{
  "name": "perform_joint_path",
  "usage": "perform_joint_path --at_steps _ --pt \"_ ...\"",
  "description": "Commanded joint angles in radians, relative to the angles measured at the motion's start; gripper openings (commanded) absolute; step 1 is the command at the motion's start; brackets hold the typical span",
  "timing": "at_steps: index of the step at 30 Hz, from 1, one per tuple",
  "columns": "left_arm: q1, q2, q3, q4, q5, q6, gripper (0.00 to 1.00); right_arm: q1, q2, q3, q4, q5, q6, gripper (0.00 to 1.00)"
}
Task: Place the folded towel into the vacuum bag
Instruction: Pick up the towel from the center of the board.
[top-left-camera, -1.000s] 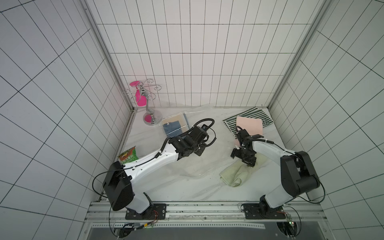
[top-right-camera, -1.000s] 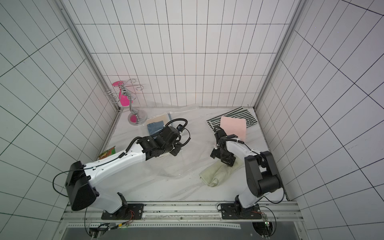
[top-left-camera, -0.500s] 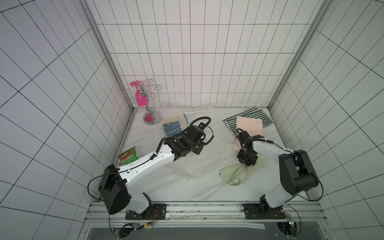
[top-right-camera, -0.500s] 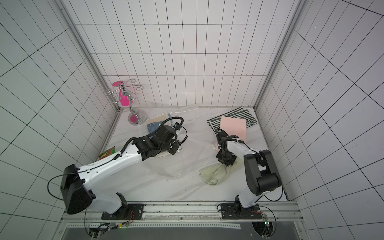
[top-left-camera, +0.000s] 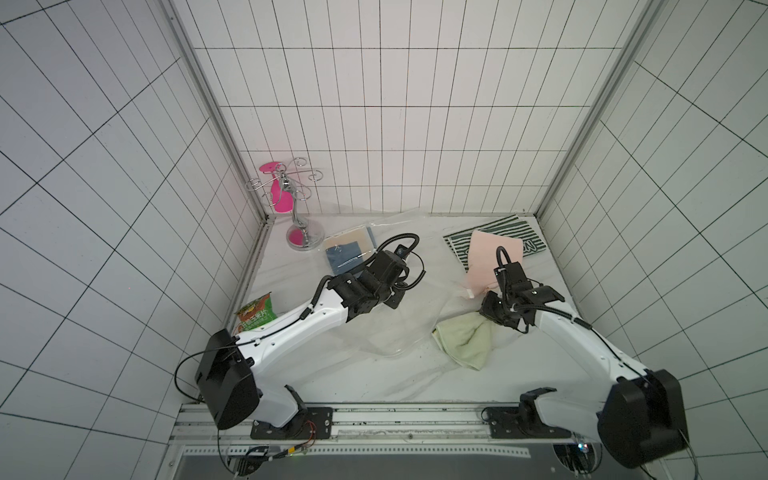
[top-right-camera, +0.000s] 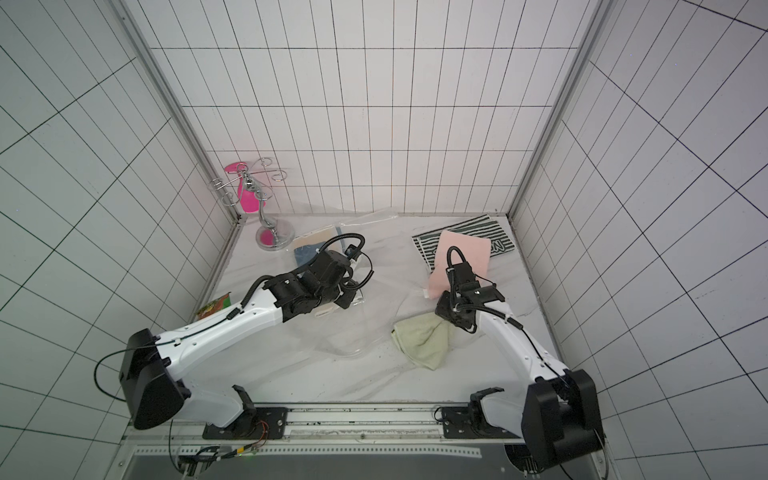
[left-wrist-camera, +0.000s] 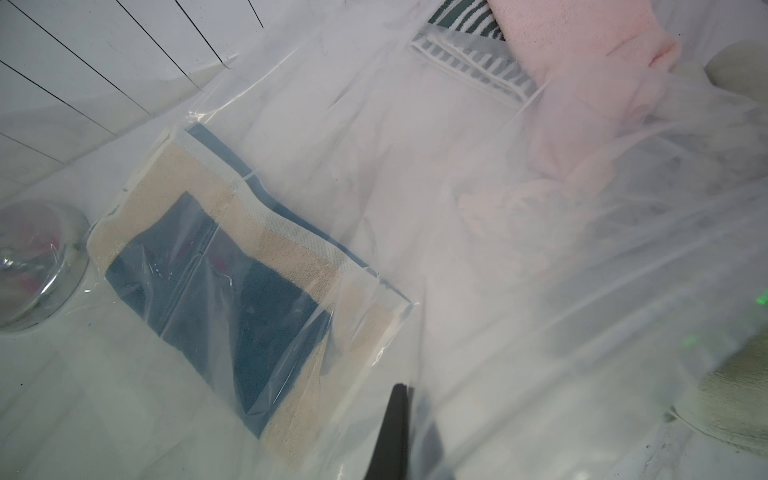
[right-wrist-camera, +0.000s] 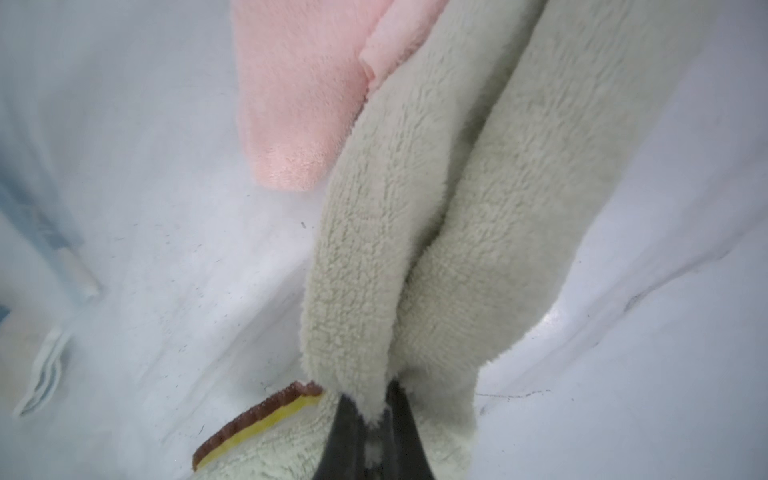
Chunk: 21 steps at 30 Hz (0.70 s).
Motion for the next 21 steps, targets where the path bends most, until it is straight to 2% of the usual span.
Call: perform_joint_path --at_steps 1,6,11,16,21 --pt "0.009 0.023 0.045 -0.009 -0.021 -0.004 0.00 0.024 -0.119 -0.034 -0.100 -0.014 -0.090 0.00" --pt "0.009 0.076 0.113 -0.065 -0.038 -0.002 0.00 0.059 -0.248 -0.012 -0.184 -0.026 -0.107 0.00" --pt "0.012 0.146 0.196 -0.158 -0.074 0.015 0.00 0.122 -0.321 0.088 -0.275 -0.038 -0.180 0.00" --pt "0.013 0.151 0.235 -0.177 -0.081 0.012 0.00 0.275 -0.355 0.177 -0.342 -0.073 -0.240 0.00" --pt "0.028 0.116 0.259 -0.161 -0.031 -0.006 0.00 0.411 -0.342 0.216 -0.316 -0.158 -0.256 0.00"
